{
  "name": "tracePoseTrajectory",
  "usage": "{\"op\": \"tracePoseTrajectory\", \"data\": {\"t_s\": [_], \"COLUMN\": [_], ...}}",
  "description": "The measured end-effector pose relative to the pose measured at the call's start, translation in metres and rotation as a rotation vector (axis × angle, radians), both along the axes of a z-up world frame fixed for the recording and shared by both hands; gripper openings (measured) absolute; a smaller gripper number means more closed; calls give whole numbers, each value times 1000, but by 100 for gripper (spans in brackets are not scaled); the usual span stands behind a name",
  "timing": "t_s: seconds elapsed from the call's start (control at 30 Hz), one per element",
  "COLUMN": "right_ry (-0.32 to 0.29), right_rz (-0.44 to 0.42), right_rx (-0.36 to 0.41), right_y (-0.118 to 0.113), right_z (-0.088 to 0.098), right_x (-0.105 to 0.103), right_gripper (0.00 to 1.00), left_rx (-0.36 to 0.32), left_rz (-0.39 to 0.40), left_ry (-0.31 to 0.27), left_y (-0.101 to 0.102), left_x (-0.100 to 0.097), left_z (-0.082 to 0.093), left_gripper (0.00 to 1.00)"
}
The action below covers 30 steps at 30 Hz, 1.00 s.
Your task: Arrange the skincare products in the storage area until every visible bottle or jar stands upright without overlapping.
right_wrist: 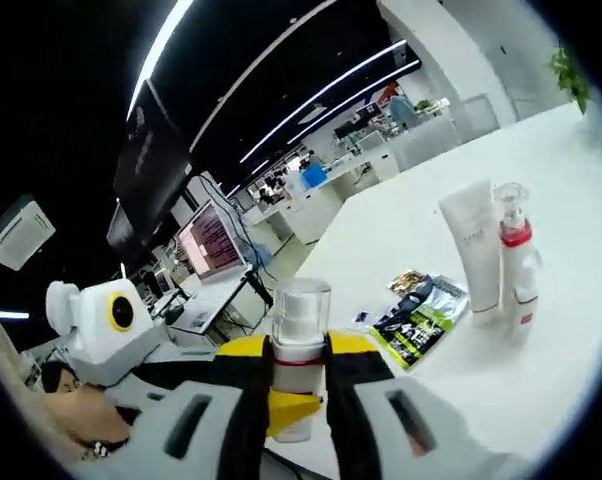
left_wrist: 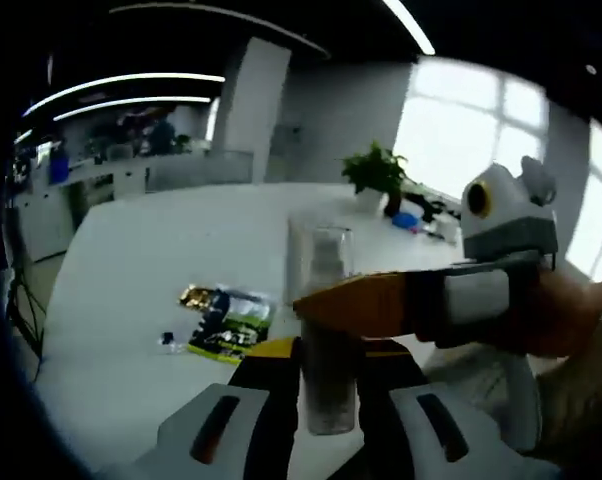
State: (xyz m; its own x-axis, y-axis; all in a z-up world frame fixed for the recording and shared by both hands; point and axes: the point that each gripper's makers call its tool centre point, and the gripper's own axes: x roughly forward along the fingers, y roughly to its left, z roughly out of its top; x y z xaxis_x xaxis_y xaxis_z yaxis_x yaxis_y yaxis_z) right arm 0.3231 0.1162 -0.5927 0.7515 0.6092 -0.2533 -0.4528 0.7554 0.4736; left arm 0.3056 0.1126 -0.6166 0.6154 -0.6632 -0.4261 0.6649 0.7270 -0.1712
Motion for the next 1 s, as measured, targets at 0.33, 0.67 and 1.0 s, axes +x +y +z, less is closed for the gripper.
{"op": "tracePoseTrajectory", "data": {"t_s": [0.33, 0.67, 1.0], "right_ry": [-88, -164, -100], "right_rz": [46, 363, 600], "right_rx": [-133, -50, 85], "right_y": [6, 16, 17], "right_z": [3, 23, 40], "right_x": [-6, -20, -40], "right_gripper": [20, 21, 22], "left_rx": [-33, -181, -353], "left_rz": [3, -165, -330], "left_ry": [26, 67, 157], "left_y": [3, 3, -6], "left_x": [-3, -16, -41], "left_z": [-2, 16, 35], "left_gripper": [16, 16, 16]}}
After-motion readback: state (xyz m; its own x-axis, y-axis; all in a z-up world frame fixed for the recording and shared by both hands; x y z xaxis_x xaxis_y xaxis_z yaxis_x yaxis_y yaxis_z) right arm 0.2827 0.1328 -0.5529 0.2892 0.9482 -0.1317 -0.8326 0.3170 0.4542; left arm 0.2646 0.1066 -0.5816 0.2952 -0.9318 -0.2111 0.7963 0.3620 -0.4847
